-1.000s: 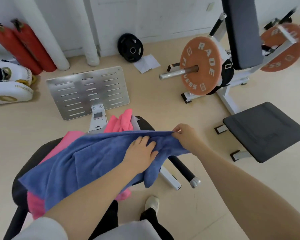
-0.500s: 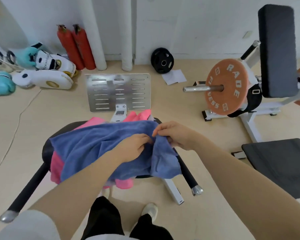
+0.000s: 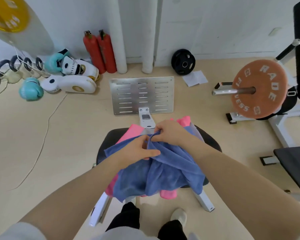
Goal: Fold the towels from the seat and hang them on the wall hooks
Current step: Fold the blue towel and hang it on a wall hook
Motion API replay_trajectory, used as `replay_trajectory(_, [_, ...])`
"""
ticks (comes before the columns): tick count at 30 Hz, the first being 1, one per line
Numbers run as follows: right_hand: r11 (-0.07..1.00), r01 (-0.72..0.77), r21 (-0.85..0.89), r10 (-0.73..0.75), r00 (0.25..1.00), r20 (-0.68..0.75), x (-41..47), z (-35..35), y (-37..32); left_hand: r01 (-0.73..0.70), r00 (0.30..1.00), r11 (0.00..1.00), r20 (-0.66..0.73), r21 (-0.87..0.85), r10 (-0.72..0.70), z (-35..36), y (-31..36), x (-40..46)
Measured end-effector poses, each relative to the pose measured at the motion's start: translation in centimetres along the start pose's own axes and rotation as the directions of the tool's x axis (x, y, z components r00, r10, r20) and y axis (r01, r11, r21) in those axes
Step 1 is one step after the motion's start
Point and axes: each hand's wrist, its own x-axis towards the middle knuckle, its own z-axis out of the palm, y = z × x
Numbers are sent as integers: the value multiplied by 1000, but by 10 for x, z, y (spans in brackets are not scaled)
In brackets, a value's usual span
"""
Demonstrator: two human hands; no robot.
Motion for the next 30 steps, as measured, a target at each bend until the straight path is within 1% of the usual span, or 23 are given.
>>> replay_trajectory(2, [996,2,-88,-6,999,-37,12,6,-14,40,999,994,22,-97,-38,-15,-7,-2])
replay_trajectory(3, [994,9,-113,-15,999,-50,17,11,-21,59,998,994,32,-96,-57,-22,-12,-3])
replay_trajectory(5, [986,57,-155,-65,997,-43,26,23,-32,105,993,994,64,-26,-103,-41,-24,-6])
replay_trajectory(6, [986,83,-144,-84,997,2,30,28,-37,130,989,991,70,15,-131,-51,-29,-9])
replay_trajectory(7, [989,96,-117,-89,994,62,33,33,-43,144,988,988,55,52,-147,-61,-33,-12])
replay_trajectory(9, [992,88,-91,-74,986,148,41,40,-51,146,989,977,-16,158,-145,-83,-40,-17])
replay_trajectory(11, [990,52,-134,-26,980,195,49,50,-56,157,986,947,-106,280,-132,-102,-49,-21])
replay_trajectory(13, [977,34,-212,20,970,244,55,60,-59,167,980,919,-165,358,-114,-114,-57,-23])
replay_trajectory(15, [964,31,-262,36,968,248,59,69,-61,185,974,897,-197,401,-113,-121,-63,-23])
replay_trajectory(19, [967,30,-252,20,981,194,65,69,-67,220,960,850,-261,479,-101,-124,-69,-25])
replay_trajectory(23, [987,19,-159,18,974,225,69,75,-75,206,974,828,-193,521,-121,-127,-73,-21])
replay_trajectory(26, [991,46,-128,-12,967,253,71,83,-78,188,981,817,-144,545,-129,-130,-74,-15])
replay_trajectory(28, [993,57,-99,-30,967,253,71,88,-79,197,980,837,-130,510,-152,-131,-76,-14])
replay_trajectory(30, [993,66,-95,-39,965,258,71,90,-78,197,980,876,-123,439,-159,-133,-77,-14])
